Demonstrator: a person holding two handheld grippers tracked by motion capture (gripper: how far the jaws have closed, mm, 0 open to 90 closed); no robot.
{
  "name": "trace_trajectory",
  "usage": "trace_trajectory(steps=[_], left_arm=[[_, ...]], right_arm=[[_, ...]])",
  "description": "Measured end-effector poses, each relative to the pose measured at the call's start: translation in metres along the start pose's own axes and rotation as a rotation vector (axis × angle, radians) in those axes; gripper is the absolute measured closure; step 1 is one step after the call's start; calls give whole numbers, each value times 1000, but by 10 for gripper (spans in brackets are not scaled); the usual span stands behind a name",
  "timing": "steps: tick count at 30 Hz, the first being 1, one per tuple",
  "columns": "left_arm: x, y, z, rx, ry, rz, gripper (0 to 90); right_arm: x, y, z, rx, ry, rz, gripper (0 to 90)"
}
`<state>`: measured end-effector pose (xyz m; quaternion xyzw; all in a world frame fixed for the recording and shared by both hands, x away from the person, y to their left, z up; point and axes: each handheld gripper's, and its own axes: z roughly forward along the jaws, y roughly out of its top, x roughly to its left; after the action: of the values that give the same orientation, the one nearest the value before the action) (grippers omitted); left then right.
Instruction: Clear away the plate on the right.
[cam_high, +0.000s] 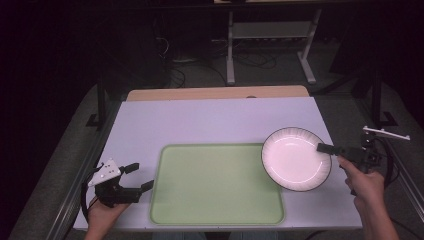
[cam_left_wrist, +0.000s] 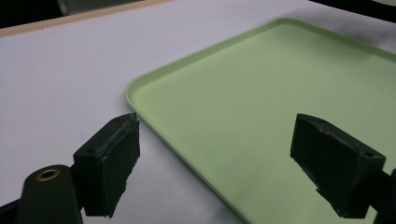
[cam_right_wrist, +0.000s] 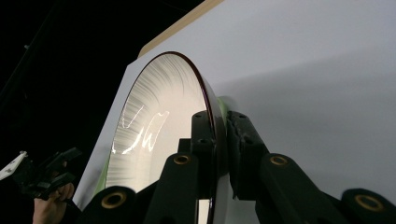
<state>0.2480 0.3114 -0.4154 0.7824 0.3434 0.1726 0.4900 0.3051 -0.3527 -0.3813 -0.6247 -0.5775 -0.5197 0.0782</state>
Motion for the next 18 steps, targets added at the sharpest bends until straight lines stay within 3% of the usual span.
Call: trace_trajectory(steps=[18], left_arm=[[1,0,0,0,0,-5,156]], right_arm=[[47,6,41,62,79,-70,809]])
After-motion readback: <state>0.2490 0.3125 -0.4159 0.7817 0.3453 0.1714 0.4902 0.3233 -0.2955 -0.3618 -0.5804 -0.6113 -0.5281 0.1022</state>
